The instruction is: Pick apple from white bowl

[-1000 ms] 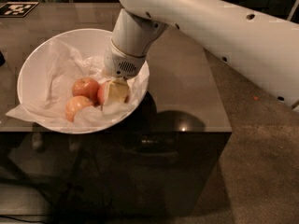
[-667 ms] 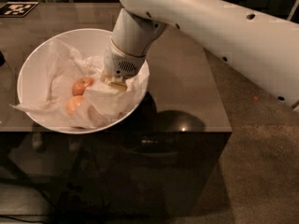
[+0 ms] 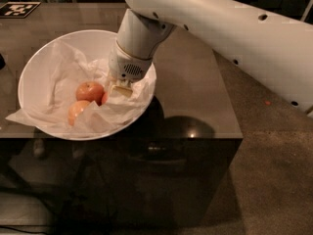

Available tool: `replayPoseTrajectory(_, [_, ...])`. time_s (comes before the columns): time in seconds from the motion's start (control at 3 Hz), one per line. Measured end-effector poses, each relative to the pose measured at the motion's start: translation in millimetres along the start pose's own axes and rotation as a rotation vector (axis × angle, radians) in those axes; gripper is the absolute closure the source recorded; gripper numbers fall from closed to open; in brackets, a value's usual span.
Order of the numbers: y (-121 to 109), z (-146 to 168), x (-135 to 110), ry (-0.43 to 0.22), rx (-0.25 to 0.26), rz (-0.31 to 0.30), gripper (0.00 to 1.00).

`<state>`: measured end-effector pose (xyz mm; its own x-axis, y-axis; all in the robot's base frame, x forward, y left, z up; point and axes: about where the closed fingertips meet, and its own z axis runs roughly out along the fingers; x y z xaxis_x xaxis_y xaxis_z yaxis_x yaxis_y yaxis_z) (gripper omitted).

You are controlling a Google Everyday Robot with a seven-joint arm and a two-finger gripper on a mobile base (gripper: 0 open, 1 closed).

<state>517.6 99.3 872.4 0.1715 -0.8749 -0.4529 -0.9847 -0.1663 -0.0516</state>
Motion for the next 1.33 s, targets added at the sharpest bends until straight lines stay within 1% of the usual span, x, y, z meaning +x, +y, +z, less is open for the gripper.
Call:
replayPoseTrajectory(0.33, [0.0, 0.0, -0.2, -0.001, 0.000, 0.000, 1.00])
replayPoseTrajectory(0.67, [-0.5, 0.1, -1.7, -0.007, 0.000, -0.001, 1.00])
replayPoseTrajectory(1.0, [-6.5, -14.7, -14.5, -0.021, 0.009, 0.000, 1.00])
replayPoseTrajectory(1.33, [-11.4, -33.6, -33.6, -0.035, 0.021, -0.009, 1.00])
